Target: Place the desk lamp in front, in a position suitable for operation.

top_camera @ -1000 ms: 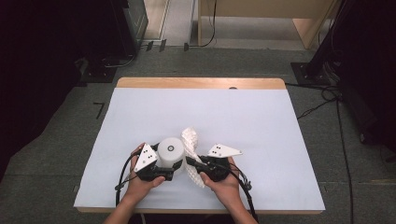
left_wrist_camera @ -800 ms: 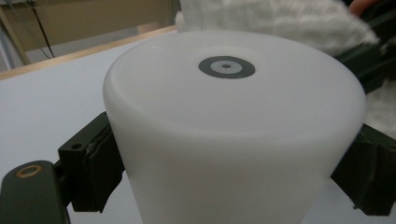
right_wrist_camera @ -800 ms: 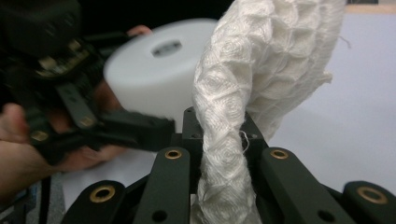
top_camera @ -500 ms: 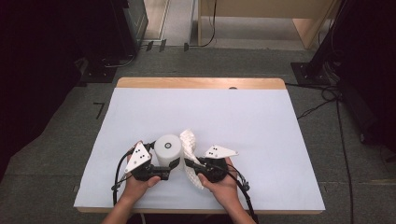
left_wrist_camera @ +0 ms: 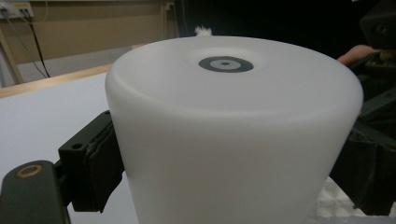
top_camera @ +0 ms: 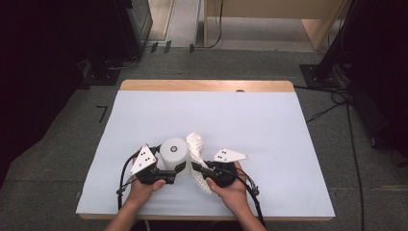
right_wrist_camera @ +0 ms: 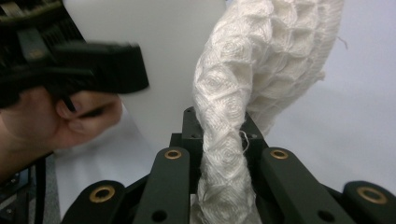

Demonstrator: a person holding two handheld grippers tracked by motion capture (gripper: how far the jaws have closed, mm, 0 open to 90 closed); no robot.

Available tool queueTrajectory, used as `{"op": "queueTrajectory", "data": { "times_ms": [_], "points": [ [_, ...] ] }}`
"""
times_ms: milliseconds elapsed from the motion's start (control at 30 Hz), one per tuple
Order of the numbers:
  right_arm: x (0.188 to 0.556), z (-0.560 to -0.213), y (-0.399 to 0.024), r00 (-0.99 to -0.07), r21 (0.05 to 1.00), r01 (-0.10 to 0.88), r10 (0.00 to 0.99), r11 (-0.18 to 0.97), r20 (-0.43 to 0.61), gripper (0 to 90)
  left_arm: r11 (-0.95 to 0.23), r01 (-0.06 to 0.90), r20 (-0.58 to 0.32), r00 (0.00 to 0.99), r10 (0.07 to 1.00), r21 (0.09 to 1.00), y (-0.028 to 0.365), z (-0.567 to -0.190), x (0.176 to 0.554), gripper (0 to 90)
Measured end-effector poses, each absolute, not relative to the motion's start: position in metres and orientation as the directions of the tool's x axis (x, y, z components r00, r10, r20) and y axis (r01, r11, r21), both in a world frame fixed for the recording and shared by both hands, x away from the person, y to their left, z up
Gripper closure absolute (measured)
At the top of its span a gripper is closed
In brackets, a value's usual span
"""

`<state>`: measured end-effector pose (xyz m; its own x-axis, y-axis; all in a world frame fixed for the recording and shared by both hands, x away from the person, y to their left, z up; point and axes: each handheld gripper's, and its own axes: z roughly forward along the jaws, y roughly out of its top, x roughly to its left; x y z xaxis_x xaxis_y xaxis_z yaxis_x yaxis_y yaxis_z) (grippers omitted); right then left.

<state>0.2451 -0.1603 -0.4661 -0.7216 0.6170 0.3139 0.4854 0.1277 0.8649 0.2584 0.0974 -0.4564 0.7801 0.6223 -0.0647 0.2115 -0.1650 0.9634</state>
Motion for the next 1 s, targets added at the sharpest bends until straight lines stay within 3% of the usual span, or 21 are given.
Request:
{"op": "queueTrajectory", "data": {
  "times_ms": [333,667,1000],
  "points": [
    [0.251,-0.466,-0.175,-0.682,0.864,0.496,0.657,0.092,0.322,79.2,-0.271,0.181,0.011,0.814,0.58,0.945,0.092,-0.472,0.259,8.9],
    [0.251,-0.472,-0.172,-0.682,0.851,0.517,0.646,0.095,0.343,79.2,-0.195,0.16,0.006,0.758,0.652,0.968,0.097,-0.469,0.243,6.6],
    [0.251,-0.479,-0.157,-0.705,0.84,0.532,0.604,0.104,0.372,79.5,-0.217,0.173,0.005,0.771,0.637,0.961,0.097,-0.469,0.245,9.0]
  ]
}}
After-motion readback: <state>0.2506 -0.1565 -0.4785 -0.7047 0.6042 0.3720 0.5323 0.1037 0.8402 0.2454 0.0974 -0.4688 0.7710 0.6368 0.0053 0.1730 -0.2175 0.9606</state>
